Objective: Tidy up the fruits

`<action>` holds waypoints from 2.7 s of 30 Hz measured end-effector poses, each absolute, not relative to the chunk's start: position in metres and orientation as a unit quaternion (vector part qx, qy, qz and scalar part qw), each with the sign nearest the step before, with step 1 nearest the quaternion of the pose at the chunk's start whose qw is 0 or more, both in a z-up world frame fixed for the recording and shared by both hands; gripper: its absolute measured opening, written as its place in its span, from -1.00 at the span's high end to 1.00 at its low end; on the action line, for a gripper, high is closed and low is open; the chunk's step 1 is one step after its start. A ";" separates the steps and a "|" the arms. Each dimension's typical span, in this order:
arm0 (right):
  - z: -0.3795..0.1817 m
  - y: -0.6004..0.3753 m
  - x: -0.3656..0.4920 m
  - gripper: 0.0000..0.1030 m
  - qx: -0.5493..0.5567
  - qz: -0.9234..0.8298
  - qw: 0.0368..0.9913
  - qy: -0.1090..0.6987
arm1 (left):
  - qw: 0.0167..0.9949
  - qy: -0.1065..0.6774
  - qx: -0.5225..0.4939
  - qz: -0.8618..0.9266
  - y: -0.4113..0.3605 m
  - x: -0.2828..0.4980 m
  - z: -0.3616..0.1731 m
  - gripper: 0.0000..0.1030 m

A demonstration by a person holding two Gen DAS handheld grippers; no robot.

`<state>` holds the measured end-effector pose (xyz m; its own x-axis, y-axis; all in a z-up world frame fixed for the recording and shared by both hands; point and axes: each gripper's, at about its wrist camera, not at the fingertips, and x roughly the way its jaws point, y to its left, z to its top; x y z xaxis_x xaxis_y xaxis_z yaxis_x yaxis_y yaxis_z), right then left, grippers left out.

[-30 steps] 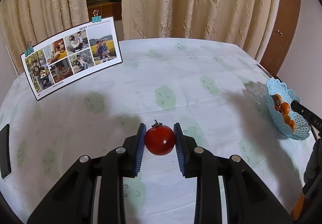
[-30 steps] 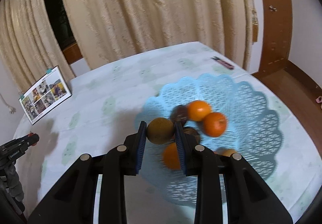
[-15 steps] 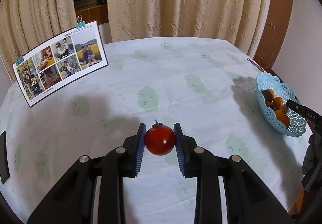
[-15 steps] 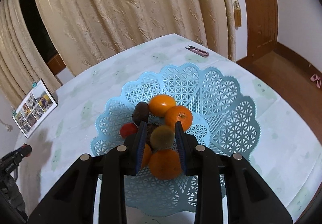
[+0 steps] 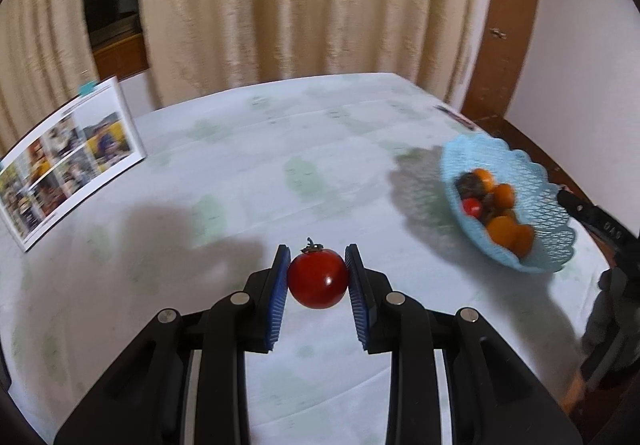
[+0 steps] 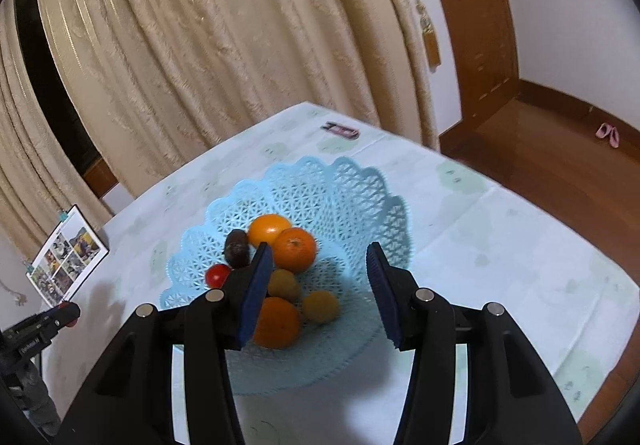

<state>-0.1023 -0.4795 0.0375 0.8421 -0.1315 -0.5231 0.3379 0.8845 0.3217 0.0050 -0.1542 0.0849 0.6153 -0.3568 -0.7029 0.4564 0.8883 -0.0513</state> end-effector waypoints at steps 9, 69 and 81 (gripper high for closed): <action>0.036 -0.475 -0.118 -0.12 0.181 -0.147 0.947 0.222 | 0.878 0.370 0.089 -0.291 -0.225 0.006 0.090 0.44; 0.036 -0.420 -0.147 -0.94 0.140 -0.145 0.954 0.221 | 0.929 0.253 0.159 -0.217 -0.251 -0.026 0.092 -0.77; 0.035 -0.414 -0.146 -0.94 0.115 -0.157 0.956 0.219 | 0.928 0.248 0.169 -0.220 -0.256 -0.031 0.089 -0.77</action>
<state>-0.1455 -0.4135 0.0349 0.8544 -0.2500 -0.4554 0.3511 0.9240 0.1515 -0.0307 -0.2557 0.0891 0.7801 -0.3241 -0.5352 0.4920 0.8463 0.2045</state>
